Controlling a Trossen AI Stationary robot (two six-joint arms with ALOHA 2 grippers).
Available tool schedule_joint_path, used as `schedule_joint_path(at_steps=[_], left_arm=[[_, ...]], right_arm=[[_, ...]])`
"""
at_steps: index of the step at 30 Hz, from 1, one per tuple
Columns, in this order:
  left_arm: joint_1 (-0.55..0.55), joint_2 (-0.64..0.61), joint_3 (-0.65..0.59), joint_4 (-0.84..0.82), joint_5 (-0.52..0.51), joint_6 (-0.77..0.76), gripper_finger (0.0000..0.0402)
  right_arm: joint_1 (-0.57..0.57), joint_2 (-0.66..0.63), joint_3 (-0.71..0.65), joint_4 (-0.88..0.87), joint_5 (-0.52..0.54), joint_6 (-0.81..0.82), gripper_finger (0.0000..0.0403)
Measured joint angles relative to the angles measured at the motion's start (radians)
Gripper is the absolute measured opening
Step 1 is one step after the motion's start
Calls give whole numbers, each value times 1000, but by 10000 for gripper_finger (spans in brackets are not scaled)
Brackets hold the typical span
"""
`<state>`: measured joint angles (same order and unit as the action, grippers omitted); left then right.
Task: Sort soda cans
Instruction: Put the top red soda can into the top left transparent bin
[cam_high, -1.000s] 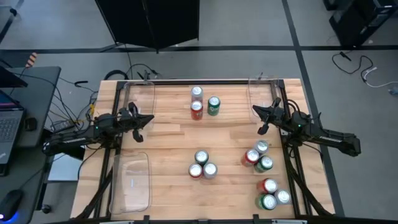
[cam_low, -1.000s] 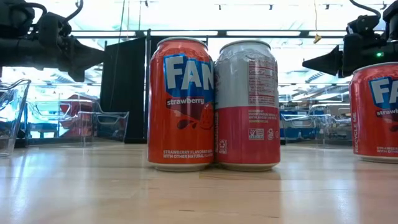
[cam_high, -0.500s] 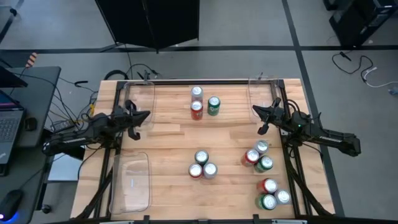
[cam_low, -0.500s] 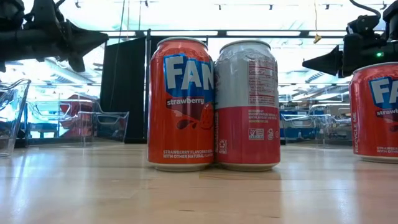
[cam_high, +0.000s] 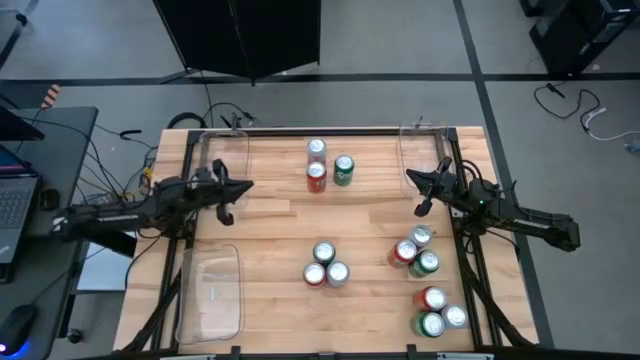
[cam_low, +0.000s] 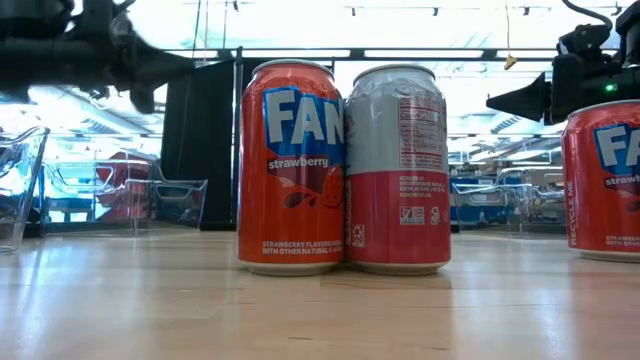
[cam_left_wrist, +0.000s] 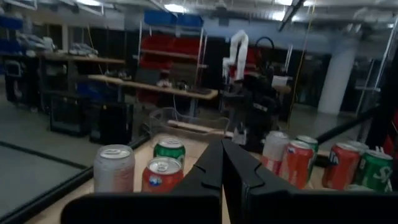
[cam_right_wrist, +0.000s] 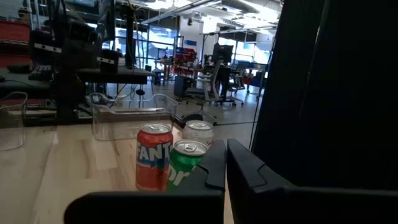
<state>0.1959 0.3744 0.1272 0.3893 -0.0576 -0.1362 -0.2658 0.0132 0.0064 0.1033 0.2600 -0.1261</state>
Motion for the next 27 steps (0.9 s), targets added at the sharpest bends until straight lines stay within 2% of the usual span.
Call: schedule_joint_path(at_steps=[7, 14, 21, 27], left_arm=[[0, 340, 202, -49, 9, 0, 17], [0, 626, 426, -193, 9, 3, 40], [0, 831, 603, -315, 7, 91, 68], [0, 954, 691, -393, 6, 109, 121]], right_arm=[[0, 0, 0, 0, 0, 0, 3], [0, 0, 0, 0, 0, 0, 3], [0, 0, 0, 0, 0, 0, 3], [0, 0, 0, 0, 0, 0, 3]])
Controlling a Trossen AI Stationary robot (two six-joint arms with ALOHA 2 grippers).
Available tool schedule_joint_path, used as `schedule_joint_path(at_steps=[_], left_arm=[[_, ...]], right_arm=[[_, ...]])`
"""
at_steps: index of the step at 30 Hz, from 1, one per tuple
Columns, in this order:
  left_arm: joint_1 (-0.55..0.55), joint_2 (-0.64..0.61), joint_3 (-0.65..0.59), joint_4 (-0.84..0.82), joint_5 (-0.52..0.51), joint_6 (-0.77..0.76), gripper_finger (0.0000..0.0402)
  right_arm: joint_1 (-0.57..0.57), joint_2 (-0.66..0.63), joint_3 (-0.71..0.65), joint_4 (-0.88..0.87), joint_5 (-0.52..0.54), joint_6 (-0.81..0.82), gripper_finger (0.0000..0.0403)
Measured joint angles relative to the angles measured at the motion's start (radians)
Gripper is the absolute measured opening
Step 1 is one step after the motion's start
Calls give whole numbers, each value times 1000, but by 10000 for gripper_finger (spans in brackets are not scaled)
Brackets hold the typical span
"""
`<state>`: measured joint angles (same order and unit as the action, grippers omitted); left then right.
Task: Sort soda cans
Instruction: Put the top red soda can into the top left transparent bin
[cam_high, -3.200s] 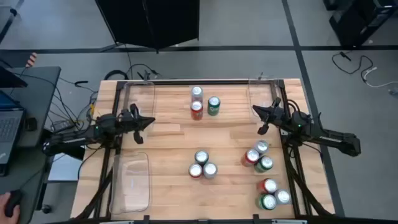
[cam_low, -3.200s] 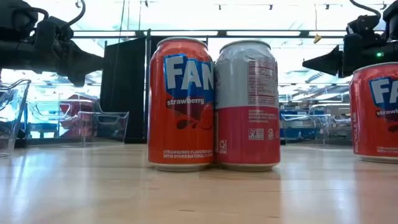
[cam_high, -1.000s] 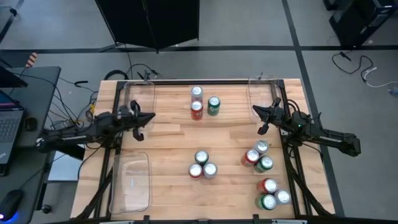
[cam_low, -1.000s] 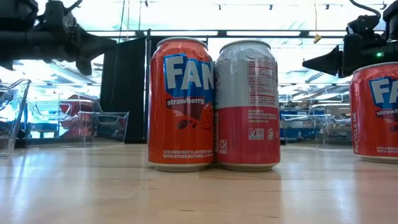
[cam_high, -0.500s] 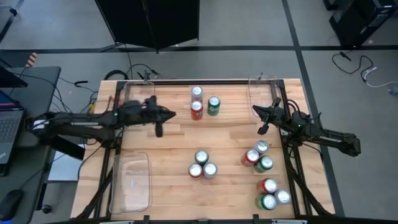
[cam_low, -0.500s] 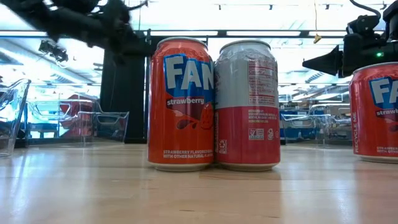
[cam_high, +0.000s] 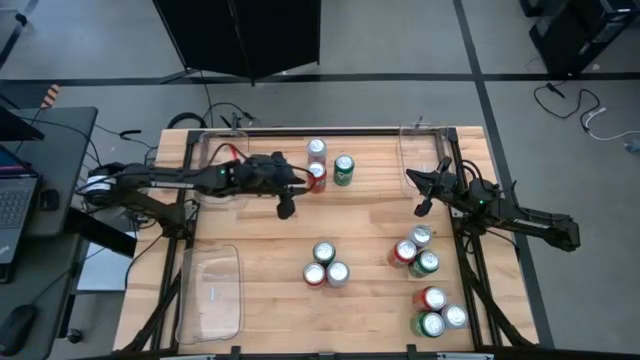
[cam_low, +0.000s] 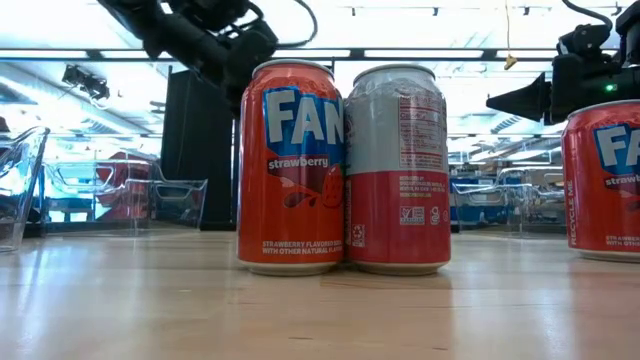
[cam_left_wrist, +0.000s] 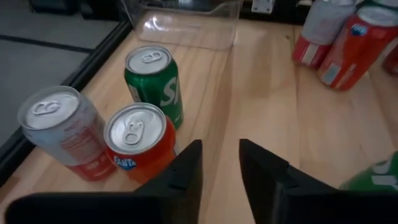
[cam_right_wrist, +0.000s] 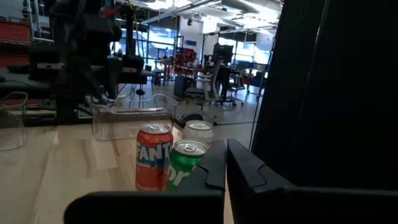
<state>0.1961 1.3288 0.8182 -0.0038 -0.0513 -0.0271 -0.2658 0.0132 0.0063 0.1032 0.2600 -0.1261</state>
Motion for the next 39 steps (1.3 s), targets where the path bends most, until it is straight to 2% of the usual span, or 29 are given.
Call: schedule_joint_path(at_steps=[5, 12, 18, 25, 28, 39], left_arm=[[0, 52, 27, -7, -25, -1, 185], [1, 56, 35, 1, -85, -30, 279], [20, 81, 35, 15, -112, -30, 332], [85, 127, 35, 72, -98, -38, 356], [93, 156, 35, 101, -70, -56, 357], [111, 252, 35, 237, -69, -62, 357]], right_arm=[[0, 0, 0, 0, 0, 0, 3], [0, 0, 0, 0, 0, 0, 3], [0, 0, 0, 0, 0, 0, 3], [0, 0, 0, 1, 0, 0, 3], [0, 0, 0, 0, 0, 0, 3], [0, 0, 0, 0, 1, 0, 3]])
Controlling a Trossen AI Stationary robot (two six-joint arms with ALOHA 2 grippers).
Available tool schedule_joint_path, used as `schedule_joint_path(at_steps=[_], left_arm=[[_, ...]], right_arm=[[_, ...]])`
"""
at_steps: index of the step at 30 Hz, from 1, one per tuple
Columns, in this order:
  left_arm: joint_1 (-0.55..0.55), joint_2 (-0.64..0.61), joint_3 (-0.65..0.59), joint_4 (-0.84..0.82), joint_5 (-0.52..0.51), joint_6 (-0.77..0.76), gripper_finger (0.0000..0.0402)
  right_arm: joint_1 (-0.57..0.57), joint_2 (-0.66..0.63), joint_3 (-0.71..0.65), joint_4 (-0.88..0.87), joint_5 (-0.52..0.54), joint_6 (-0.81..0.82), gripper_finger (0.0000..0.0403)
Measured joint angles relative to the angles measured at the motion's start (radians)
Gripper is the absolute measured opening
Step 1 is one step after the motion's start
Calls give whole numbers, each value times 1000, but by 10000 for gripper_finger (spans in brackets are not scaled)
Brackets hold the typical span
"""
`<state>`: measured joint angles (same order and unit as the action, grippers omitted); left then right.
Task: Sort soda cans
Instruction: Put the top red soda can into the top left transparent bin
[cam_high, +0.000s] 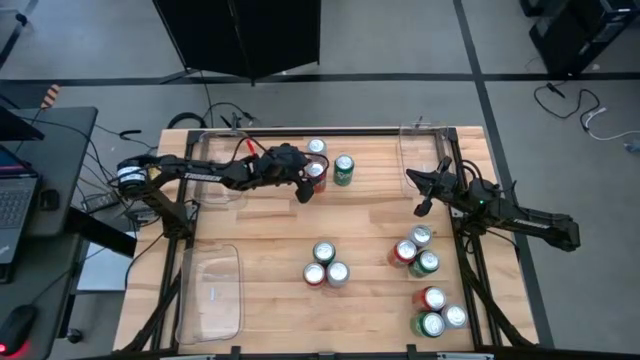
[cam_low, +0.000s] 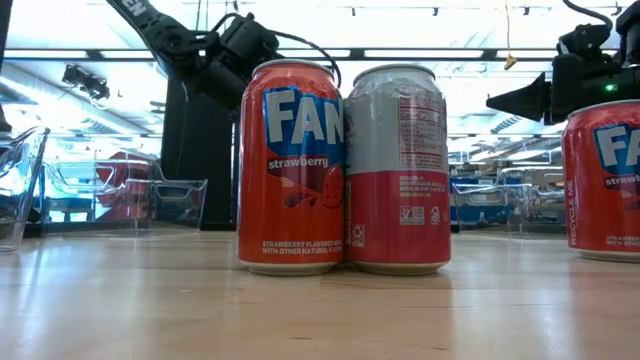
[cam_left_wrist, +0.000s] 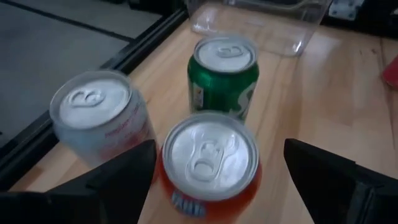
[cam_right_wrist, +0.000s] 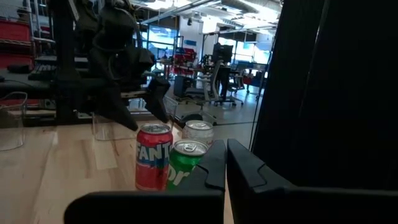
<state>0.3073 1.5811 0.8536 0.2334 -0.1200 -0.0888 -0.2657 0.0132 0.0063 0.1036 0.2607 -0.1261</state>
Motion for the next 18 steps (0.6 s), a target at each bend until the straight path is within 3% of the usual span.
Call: schedule_joint_path(at_steps=[11, 18], left_arm=[[0, 79, 0, 87, -10, -8, 352], [0, 118, 1, 107, -14, -18, 303]], right_arm=[[1, 0, 0, 0, 1, 0, 3], [1, 0, 0, 0, 2, 0, 3]])
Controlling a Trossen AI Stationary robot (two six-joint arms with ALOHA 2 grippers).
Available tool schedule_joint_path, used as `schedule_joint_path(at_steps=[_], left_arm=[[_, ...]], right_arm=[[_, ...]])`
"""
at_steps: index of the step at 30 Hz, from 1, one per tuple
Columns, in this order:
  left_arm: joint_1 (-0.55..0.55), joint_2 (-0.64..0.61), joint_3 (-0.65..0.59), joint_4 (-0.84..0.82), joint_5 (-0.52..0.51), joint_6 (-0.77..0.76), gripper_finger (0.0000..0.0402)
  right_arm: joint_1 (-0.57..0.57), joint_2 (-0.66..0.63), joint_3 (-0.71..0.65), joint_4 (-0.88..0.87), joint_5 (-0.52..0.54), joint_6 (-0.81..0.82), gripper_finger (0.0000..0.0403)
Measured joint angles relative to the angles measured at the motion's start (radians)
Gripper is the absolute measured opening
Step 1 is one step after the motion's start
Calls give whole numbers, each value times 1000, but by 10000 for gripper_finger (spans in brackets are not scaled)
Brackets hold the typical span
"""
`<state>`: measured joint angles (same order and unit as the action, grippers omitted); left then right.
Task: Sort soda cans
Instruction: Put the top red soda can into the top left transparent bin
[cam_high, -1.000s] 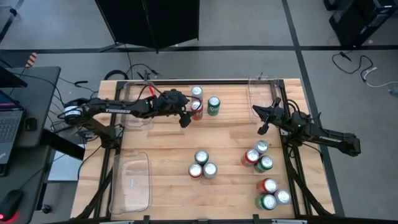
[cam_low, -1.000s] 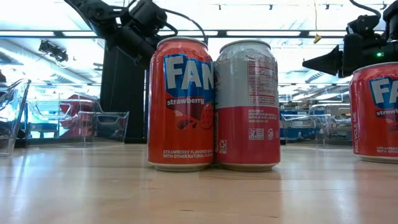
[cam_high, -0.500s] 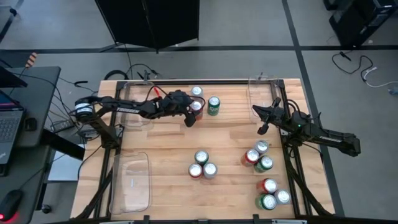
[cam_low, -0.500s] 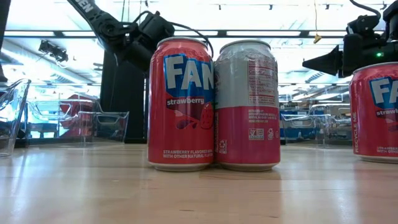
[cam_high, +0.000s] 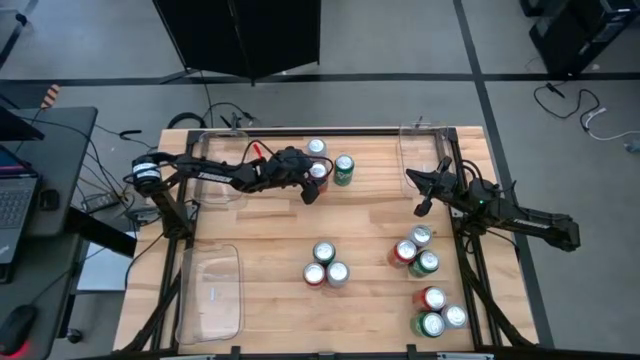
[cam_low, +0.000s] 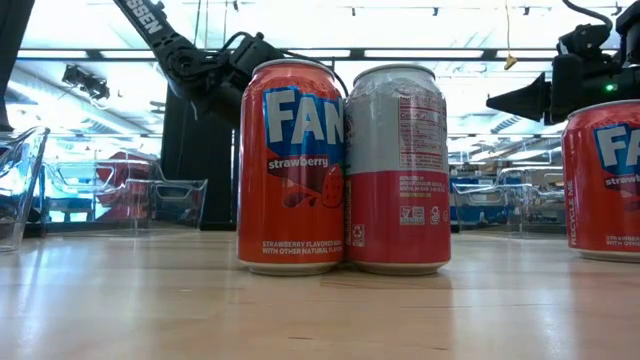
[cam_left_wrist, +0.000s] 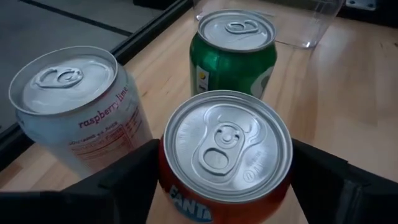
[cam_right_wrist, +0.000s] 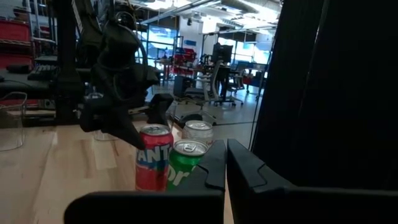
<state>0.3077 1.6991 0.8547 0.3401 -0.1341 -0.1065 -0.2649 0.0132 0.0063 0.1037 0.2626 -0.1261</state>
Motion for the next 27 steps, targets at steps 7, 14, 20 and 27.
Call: schedule_joint_path(at_steps=[7, 14, 20, 27], left_arm=[[-2, -83, -5, -11, -8, -3, 286], [-2, -325, -4, -230, -54, -34, 286], [-1, -582, -3, -499, -262, -88, 286], [1, -782, -2, -840, -556, -251, 286]], right_arm=[[0, 0, 0, 0, 1, 0, 3], [0, 0, 0, 0, 1, 0, 3], [0, 0, 0, 0, 1, 0, 3], [0, 0, 0, 0, 1, 0, 3]])
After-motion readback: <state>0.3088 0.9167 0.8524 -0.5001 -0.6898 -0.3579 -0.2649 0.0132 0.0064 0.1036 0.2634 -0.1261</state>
